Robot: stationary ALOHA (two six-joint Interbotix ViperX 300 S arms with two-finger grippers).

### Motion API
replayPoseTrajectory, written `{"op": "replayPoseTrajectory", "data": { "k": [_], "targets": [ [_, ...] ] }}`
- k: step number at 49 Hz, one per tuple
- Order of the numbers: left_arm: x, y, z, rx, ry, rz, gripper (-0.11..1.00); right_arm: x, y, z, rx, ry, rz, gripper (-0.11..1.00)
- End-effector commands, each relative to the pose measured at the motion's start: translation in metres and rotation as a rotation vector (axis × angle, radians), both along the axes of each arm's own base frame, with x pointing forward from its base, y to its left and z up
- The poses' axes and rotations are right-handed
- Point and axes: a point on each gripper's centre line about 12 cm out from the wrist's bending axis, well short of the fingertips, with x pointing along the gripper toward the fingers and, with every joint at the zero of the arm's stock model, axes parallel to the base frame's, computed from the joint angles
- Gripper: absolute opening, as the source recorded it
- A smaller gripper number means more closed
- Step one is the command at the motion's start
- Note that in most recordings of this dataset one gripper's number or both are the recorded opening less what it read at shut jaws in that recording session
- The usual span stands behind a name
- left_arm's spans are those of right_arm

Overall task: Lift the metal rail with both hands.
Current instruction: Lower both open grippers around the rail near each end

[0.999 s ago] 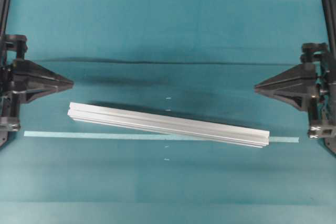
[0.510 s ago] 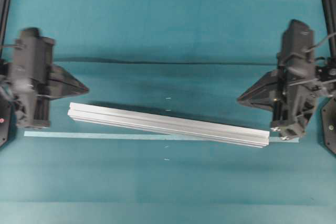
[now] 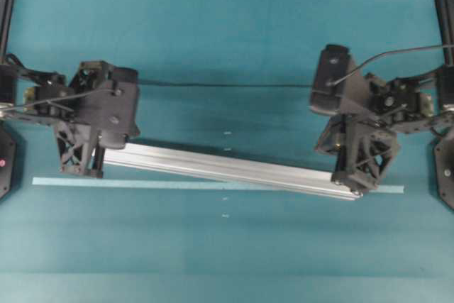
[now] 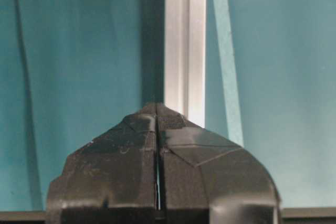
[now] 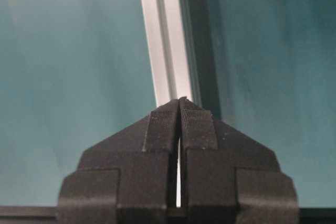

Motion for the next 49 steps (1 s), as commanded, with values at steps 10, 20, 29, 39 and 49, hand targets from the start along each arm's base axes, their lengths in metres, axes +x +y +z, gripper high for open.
{"op": "replayPoseTrajectory", "data": {
  "k": [10,20,29,39,49],
  "targets": [
    [0.001,0.001,0.003,-0.002,-0.010,0.009,0.19,0.009,0.000,-0.003,-0.003,0.021,0.007,0.17],
    [0.002,0.001,-0.005,-0.010,0.017,0.019,0.79,0.013,-0.001,-0.010,0.001,0.079,0.009,0.69],
    [0.006,0.002,-0.011,-0.010,0.031,0.017,0.95,0.014,0.000,-0.023,-0.013,0.141,0.044,1.00],
    [0.006,0.002,-0.016,-0.010,0.036,0.017,0.95,0.016,0.000,-0.033,-0.016,0.163,0.047,1.00],
    [0.007,0.002,-0.030,-0.015,0.074,0.020,0.95,0.018,0.003,-0.042,-0.017,0.182,0.058,1.00]
  ]
}}
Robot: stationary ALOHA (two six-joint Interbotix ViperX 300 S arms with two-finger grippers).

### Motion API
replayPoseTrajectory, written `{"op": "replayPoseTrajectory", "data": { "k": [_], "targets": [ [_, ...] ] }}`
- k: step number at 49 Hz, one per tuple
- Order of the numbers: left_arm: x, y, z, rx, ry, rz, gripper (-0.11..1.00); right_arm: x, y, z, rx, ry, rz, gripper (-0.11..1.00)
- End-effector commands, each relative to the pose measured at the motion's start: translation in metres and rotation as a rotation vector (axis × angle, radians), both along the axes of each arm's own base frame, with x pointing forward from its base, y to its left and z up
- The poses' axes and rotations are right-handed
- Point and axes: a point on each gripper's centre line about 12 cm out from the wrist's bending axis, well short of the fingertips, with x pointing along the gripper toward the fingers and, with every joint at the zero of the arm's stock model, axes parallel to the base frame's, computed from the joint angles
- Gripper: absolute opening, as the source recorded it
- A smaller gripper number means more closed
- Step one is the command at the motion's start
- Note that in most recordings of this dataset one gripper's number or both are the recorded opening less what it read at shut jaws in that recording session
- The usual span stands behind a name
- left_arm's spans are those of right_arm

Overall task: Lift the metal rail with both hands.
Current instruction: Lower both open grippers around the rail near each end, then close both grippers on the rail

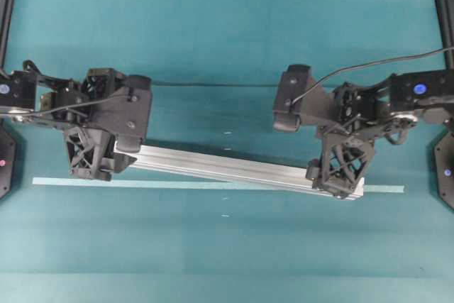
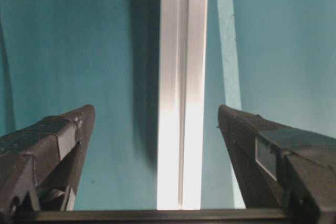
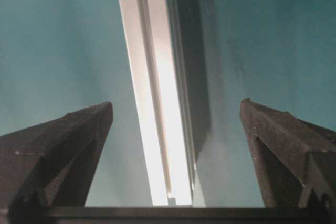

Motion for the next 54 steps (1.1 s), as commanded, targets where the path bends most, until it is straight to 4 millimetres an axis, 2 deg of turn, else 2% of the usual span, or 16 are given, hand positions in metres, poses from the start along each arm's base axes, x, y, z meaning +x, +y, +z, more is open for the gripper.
{"op": "replayPoseTrajectory", "data": {
  "k": [1,22,37,54],
  "targets": [
    [0.003,0.001,-0.002,0.001,0.000,0.003,0.95,0.002,0.003,-0.006,-0.003,0.006,0.011,1.00],
    [0.013,0.002,-0.036,-0.040,0.073,0.070,0.94,0.004,0.013,-0.034,-0.002,0.042,0.036,1.00],
    [0.016,0.002,-0.047,-0.044,0.071,0.076,0.94,-0.001,0.018,-0.061,0.000,0.059,0.040,1.00],
    [0.013,0.008,-0.060,-0.046,0.092,0.094,0.94,-0.005,0.018,-0.075,-0.007,0.028,0.028,1.00]
  ]
}}
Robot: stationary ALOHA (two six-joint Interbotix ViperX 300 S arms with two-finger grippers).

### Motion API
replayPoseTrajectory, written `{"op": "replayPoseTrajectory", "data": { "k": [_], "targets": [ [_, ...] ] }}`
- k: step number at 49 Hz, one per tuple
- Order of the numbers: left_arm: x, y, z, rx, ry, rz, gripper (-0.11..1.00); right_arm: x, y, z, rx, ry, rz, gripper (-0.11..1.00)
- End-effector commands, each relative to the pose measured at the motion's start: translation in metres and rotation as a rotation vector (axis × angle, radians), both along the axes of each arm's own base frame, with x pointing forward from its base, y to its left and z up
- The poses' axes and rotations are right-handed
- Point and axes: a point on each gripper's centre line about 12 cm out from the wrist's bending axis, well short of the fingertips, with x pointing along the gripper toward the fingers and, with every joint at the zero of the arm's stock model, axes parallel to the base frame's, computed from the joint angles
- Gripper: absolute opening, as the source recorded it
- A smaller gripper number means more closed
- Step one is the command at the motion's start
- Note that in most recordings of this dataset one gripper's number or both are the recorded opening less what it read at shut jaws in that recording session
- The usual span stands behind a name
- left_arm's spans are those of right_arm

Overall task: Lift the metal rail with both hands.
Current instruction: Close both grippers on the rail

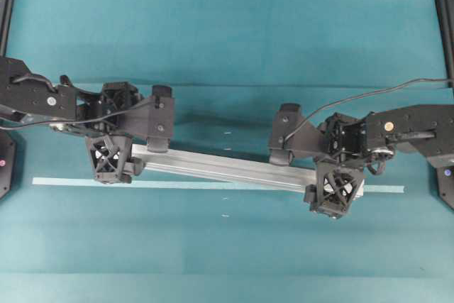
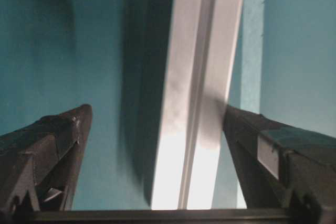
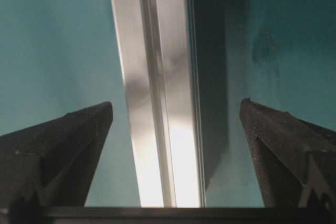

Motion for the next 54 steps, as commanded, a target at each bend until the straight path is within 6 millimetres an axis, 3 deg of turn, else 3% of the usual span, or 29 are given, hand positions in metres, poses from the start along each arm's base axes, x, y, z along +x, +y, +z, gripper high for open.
{"op": "replayPoseTrajectory", "data": {
  "k": [1,19,42,54],
  "targets": [
    [0.000,0.000,0.000,0.001,-0.008,0.000,0.94,0.003,0.001,-0.001,0.002,-0.013,-0.004,1.00],
    [0.000,-0.002,-0.010,0.002,-0.029,-0.005,0.94,0.005,0.000,-0.023,-0.004,0.011,-0.005,1.00],
    [0.006,-0.007,-0.025,0.001,-0.026,-0.025,0.93,0.002,0.000,-0.032,-0.009,0.010,-0.009,1.00],
    [0.006,-0.010,-0.025,0.002,-0.034,-0.037,0.84,0.002,0.000,-0.032,-0.006,0.012,-0.016,0.99]
  ]
}}
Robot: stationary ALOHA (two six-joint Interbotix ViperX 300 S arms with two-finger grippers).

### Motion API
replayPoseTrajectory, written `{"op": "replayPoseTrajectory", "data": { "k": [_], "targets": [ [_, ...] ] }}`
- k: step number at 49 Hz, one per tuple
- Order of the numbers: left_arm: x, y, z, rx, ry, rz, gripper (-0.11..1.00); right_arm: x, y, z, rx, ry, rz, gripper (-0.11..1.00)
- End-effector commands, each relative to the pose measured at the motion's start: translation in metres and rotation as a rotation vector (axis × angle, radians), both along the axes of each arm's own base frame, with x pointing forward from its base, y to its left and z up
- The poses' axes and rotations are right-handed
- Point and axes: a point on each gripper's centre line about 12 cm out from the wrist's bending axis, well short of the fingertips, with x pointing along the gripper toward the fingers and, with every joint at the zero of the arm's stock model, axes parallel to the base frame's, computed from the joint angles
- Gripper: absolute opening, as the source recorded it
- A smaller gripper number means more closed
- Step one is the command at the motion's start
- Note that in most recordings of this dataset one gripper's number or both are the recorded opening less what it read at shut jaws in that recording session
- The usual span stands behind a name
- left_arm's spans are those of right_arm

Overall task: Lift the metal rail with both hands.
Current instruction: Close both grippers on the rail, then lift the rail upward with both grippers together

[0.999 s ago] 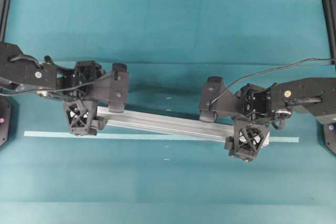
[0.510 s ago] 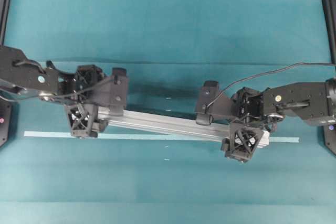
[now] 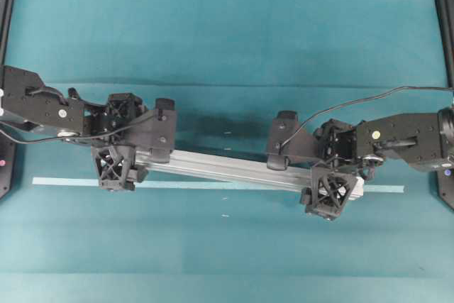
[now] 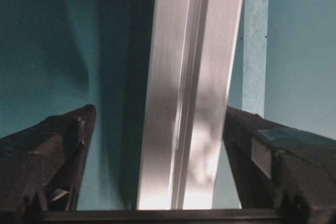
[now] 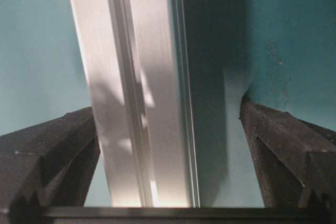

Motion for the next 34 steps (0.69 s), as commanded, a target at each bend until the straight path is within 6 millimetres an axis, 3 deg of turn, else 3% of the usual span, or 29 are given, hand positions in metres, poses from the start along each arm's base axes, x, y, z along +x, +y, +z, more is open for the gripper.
{"op": "replayPoseTrajectory", "data": {
  "k": [1,6,9,15,20,34],
  "targets": [
    [0.003,-0.004,0.004,0.003,-0.018,-0.016,0.82,0.002,0.001,0.000,0.003,0.000,-0.004,0.99],
    [0.003,-0.010,0.004,0.006,-0.018,-0.042,0.68,0.001,0.002,0.000,0.005,0.007,-0.004,0.97],
    [0.004,-0.014,0.004,0.009,-0.022,-0.061,0.54,0.003,0.003,0.001,0.008,0.009,-0.009,0.93],
    [0.004,-0.020,0.004,0.009,-0.035,-0.078,0.31,0.004,0.006,0.002,0.016,0.018,-0.009,0.69],
    [0.005,-0.020,0.006,0.009,-0.041,-0.078,0.30,0.007,0.008,0.002,0.020,0.021,-0.006,0.46],
    [0.005,-0.020,0.005,0.010,-0.038,-0.080,0.30,0.008,0.006,0.002,0.022,0.020,-0.016,0.46]
  ]
}}
